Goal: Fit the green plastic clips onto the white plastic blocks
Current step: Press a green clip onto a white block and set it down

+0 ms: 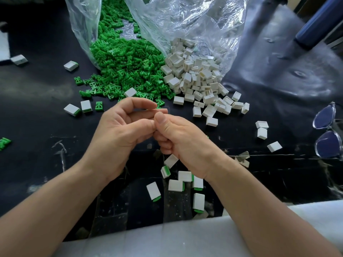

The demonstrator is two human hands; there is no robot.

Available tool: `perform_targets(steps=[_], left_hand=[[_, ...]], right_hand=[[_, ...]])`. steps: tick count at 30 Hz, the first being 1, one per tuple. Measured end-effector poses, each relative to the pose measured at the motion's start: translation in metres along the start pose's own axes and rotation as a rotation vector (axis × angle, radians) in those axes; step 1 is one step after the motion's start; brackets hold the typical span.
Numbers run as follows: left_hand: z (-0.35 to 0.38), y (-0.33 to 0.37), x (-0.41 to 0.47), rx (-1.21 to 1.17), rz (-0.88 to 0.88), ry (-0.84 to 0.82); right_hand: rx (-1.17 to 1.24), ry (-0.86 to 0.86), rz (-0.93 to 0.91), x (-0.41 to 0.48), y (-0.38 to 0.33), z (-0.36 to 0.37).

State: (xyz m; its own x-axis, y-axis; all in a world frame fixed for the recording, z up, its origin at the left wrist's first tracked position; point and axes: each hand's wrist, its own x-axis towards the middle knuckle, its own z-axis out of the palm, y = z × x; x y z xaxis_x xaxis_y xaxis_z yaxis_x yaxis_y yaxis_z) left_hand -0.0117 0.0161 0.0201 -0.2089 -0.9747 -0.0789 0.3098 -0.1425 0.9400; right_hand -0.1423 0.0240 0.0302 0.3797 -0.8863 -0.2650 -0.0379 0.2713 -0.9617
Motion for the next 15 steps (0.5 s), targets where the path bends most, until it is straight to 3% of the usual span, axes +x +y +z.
perform_targets(steps=[15], left_hand=[[0.0017,-0.0007,-0.0005,-0.104,-0.015,-0.006]], right_hand=[[-0.124,0.041,-0.068,-0.0011,0.0009,0.0030]])
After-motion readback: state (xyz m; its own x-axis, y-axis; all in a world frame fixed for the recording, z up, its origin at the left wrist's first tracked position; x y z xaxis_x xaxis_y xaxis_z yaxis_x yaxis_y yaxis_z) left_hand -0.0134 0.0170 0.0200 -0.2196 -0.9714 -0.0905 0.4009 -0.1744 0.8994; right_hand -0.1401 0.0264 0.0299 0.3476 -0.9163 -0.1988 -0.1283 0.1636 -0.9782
